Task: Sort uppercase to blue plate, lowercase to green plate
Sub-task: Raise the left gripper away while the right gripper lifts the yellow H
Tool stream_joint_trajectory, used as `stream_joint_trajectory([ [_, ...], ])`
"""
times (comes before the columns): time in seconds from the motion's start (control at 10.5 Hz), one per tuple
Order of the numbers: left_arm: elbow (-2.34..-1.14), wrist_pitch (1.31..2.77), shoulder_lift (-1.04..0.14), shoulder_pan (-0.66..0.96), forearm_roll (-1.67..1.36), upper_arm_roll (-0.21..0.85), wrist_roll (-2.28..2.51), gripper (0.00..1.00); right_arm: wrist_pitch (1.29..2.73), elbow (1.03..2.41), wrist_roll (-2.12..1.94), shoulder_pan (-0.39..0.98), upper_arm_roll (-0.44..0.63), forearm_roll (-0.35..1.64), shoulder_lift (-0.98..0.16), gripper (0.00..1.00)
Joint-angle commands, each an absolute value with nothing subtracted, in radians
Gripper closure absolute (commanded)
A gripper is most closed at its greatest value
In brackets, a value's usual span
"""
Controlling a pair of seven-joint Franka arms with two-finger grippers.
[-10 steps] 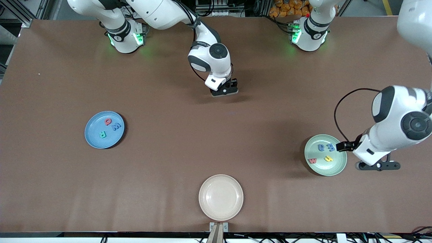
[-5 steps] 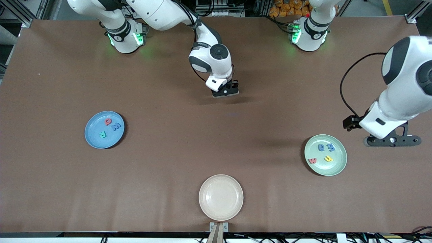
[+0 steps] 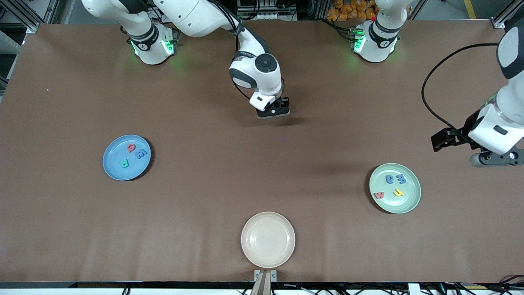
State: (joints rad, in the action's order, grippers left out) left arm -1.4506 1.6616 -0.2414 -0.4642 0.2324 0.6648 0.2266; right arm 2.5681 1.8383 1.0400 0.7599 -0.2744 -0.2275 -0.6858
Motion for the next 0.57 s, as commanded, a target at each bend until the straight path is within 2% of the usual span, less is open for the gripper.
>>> stream_joint_trajectory([
  [0.0, -1.463, 1.615, -0.161, -0.505, 0.155, 0.669, 0.180, 0.00, 2.559, 1.813, 1.063, 0.775, -0.270, -0.239, -0.709, 0.40],
  [0.29, -1.465, 1.591, -0.127, -0.490, 0.135, 0.635, 0.135, 0.00, 2.516, 1.812, 1.060, 0.775, -0.275, -0.239, -0.697, 0.41],
  [0.38, -1.474, 1.586, -0.091, -0.385, 0.135, 0.529, 0.102, 0.00, 2.510, 1.810, 1.060, 0.775, -0.278, -0.239, -0.695, 0.41],
  [0.48, -1.474, 1.580, -0.080, -0.216, 0.135, 0.358, 0.082, 0.00, 2.505, 1.809, 1.060, 0.775, -0.281, -0.239, -0.695, 0.41],
])
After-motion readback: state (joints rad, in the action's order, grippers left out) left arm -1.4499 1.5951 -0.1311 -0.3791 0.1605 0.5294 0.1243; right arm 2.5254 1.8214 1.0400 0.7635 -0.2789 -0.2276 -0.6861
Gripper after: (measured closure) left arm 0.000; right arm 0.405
